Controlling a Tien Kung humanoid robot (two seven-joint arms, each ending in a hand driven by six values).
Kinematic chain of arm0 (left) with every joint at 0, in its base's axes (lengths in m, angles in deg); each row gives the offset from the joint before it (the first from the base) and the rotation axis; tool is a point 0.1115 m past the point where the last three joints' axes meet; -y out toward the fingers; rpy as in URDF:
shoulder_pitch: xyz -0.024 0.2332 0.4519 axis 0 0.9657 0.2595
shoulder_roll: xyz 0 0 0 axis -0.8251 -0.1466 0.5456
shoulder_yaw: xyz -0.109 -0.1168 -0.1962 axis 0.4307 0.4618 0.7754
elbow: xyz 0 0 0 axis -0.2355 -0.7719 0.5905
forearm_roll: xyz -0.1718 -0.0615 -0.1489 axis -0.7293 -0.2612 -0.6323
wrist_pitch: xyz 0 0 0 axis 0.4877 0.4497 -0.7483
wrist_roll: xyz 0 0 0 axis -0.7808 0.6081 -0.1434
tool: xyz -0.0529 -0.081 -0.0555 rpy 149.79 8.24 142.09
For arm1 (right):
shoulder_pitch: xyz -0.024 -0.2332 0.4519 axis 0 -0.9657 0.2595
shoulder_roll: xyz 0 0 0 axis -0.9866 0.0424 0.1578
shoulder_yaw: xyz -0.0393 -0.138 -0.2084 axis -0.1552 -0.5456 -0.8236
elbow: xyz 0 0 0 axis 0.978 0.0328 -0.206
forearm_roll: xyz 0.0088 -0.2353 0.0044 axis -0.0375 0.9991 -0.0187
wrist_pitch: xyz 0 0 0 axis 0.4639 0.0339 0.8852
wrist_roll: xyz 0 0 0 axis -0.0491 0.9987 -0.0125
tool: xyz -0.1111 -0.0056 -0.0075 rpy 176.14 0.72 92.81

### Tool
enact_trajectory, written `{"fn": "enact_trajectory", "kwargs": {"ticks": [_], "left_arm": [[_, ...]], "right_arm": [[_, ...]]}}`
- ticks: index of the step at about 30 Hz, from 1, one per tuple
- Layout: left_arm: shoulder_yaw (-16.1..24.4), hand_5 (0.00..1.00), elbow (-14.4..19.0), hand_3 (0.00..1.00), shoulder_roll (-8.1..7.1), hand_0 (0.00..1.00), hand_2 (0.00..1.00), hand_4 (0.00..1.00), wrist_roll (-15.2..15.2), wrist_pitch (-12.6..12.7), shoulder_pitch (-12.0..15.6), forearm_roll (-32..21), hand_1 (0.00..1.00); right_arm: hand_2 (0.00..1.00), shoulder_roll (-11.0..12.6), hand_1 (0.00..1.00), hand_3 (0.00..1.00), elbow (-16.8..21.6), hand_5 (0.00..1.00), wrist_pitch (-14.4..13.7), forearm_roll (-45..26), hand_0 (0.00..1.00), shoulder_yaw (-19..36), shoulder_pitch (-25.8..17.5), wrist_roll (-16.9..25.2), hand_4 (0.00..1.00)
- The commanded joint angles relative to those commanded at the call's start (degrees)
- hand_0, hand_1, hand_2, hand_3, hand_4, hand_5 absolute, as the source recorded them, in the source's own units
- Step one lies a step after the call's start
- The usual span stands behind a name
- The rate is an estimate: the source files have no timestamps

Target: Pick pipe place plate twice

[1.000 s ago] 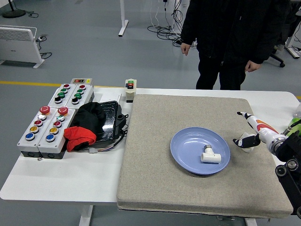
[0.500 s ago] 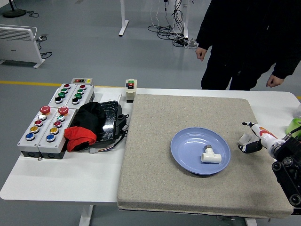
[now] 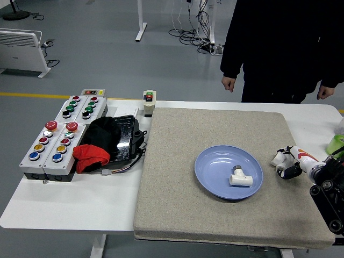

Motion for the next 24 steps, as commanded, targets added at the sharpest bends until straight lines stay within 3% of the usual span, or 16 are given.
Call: {"fn": "enact_trajectory", "kwargs": {"ticks": [1,11,15,18,19,24], "left_arm": [[0.0,0.998,0.0,0.63,0.02,0.698,0.697,0.303,0.0,0.0,0.0,0.0,0.673],[0.1,0.998,0.0,0.63,0.01,0.698,0.7,0.304,-0.1,0.0,0.4,0.0,0.675],[-0.7,0.998,0.0,0.629,-0.17,0.697,0.7,0.302,-0.3,-0.1,0.2,-0.7,0.677],[-3.2,0.998,-0.2,0.629,-0.24,0.697,0.7,0.302,-0.5,-0.2,-0.9,-1.6,0.677],[-3.4,0.998,-0.2,0.63,-0.22,0.696,0.7,0.301,-0.6,-0.1,-1.0,-1.6,0.676],[-1.3,0.998,-0.7,0.63,0.66,0.696,0.7,0.301,-0.4,0.5,-0.9,-1.6,0.676]], "right_arm": [[0.508,0.0,0.455,0.653,0.1,0.175,-0.3,-0.1,0.331,0.0,-0.1,0.2,0.54],[0.498,0.8,0.428,0.635,3.7,0.168,-2.7,-1.5,0.299,-0.4,-1.7,-0.5,0.523],[0.494,1.8,0.427,0.636,8.2,0.186,-3.9,-3.4,0.299,-1.5,-2.7,-1.2,0.538],[0.494,3.2,0.427,0.636,14.4,0.186,-6.1,-5.4,0.299,-3.3,-3.3,-2.2,0.538],[0.496,3.4,0.444,0.655,15.8,0.193,-6.4,-5.6,0.327,-3.6,-3.3,-2.3,0.579],[0.496,3.3,0.444,0.655,22.3,0.193,-6.7,-6.4,0.327,-7.2,-3.8,-3.6,0.579]]}}
